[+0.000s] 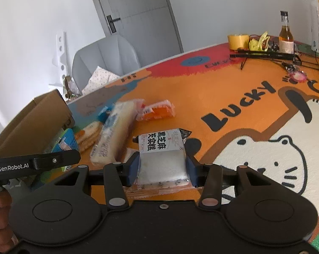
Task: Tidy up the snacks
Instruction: 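Grasp the blue candy with the left gripper while the right grasps the white bread pack, then carry the blue candy and white bread pack over the box and release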
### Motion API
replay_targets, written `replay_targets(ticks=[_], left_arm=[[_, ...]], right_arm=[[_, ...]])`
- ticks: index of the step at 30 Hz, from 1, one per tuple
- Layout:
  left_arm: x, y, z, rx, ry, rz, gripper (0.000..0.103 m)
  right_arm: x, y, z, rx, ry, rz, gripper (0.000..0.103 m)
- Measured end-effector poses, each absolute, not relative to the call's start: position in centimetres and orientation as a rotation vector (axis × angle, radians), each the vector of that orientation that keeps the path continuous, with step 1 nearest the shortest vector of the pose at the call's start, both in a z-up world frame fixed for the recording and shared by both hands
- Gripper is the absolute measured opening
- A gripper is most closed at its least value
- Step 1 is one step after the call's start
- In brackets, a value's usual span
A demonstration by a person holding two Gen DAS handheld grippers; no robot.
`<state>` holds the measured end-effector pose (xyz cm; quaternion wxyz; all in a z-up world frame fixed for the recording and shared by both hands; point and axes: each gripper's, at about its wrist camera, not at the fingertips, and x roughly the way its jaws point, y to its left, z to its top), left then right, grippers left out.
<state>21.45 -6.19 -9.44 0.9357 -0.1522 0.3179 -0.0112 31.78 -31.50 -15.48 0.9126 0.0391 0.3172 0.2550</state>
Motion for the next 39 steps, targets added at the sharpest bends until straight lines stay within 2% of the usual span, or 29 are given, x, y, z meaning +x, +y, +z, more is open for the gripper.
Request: replay_targets(ticks=[21, 36, 39], left_arm=[[17.1, 0.3, -3.7, -0.309, 0.514, 0.047, 0.028], [15.8, 6.5, -3.7, -0.372, 0.497, 0.118, 0.029], [15.9, 7.2, -4.1, -0.373, 0.494, 0.129, 0.032]], right_arm=[[28.6, -23.7, -9.9, 0.051, 0.518, 0.666, 0.044], [27.7, -18.0, -8.8, 0.021, 0.5, 0.731, 0.044], [27.7, -17.1, -8.8, 0.011, 0.5, 0.736, 0.044]])
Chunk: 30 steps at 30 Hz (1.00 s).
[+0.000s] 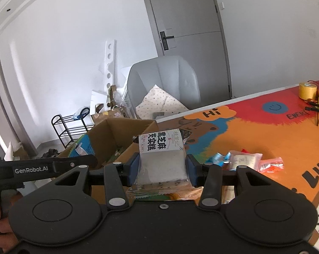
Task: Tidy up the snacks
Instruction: 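Carry the blue candy and white bread pack over the box and release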
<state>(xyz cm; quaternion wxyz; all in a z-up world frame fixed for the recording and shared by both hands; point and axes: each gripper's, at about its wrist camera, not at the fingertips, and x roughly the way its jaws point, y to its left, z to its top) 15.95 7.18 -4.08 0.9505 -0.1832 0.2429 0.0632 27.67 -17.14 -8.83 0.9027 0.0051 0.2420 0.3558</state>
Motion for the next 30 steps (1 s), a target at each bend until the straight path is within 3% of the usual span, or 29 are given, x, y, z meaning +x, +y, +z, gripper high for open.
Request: replay_targets(ticks=[4, 9, 17, 28, 29, 30], left_arm=[[15.8, 8.3, -4.5, -0.395, 0.507, 0.145, 0.05], [15.0, 9.8, -4.4, -0.4, 0.488, 0.169, 0.053], [14.0, 11.6, -4.0, -0.399, 0.472, 0.201, 0.07], [12.3, 14.3, -3.3, -0.423, 0.442, 0.287, 0.082], [12.2, 14.5, -3.2, -0.424, 0.44, 0.296, 0.084], [12.1, 14.6, -3.2, -0.425, 0.438, 0.305, 0.085]], right_arm=[[27.7, -16.1, -8.9, 0.002, 0.508, 0.739, 0.044], [27.5, -14.5, -8.8, -0.014, 0.502, 0.754, 0.044], [27.4, -12.2, -8.7, -0.014, 0.509, 0.777, 0.044], [27.6, -8.3, -8.1, -0.026, 0.505, 0.847, 0.045], [27.6, -8.2, -8.0, -0.015, 0.493, 0.859, 0.047], [27.7, -8.1, -7.9, 0.002, 0.48, 0.866, 0.059]])
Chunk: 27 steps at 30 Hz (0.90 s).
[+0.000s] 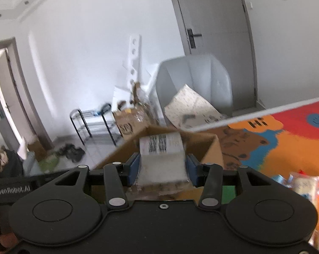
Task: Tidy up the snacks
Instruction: 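Carry the blue candy and white bread pack over the box and release, then return both grippers to the remaining snacks on the mat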
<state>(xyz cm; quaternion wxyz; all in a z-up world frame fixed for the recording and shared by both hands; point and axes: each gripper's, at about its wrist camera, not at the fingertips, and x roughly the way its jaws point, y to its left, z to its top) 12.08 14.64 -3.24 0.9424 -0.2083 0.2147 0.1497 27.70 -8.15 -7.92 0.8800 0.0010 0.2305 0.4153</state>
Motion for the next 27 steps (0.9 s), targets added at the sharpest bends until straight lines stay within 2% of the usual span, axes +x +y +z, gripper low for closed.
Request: replay_targets(ticks=[2, 5, 7, 9, 14, 27], left_arm=[[12.0, 14.7, -3.3, -0.421, 0.44, 0.32, 0.089], [12.1, 14.5, -3.4, -0.41, 0.451, 0.333, 0.091], [12.3, 14.1, -3.5, -0.41, 0.455, 0.336, 0.093], [12.5, 13.5, -3.5, -0.404, 0.459, 0.345, 0.095], [12.4, 11.7, -2.9, -0.359, 0.454, 0.355, 0.103], [11.3, 7.8, -2.3, -0.289, 0.469, 0.35, 0.103]], right_arm=[[27.8, -8.3, -7.9, 0.012, 0.474, 0.832, 0.074], [27.8, -9.0, -8.2, 0.009, 0.481, 0.806, 0.076], [27.8, -9.6, -8.3, 0.01, 0.493, 0.796, 0.082], [27.6, -10.4, -8.3, 0.007, 0.489, 0.772, 0.093], [27.6, -12.7, -8.1, 0.019, 0.512, 0.754, 0.099], [27.6, -19.7, -7.5, 0.094, 0.584, 0.797, 0.103]])
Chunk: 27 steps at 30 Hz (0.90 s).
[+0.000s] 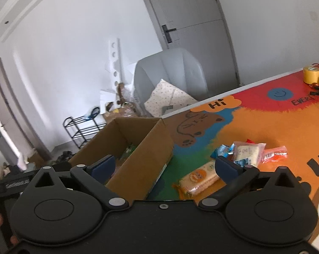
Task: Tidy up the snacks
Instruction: 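Return both grippers to the remaining snacks on the mat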
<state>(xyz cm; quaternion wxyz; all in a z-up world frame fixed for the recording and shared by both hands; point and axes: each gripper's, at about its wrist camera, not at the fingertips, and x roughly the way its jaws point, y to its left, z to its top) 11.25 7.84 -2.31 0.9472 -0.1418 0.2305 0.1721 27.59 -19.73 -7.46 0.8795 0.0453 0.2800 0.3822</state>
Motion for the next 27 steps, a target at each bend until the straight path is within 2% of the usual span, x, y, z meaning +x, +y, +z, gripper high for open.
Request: replay_targets(ticks=[15, 27], left_arm=[[13.4, 1.7, -2.4, -0.253, 0.482, 0.202, 0.103], [15.1, -2.6, -3.3, -0.206, 0.51, 0.064, 0.103]], right_arm=[[27.2, -28.4, -7.4, 0.122, 0.543, 0.671, 0.103], [27.7, -31.4, -9.4, 0.139, 0.553, 0.618, 0.102]])
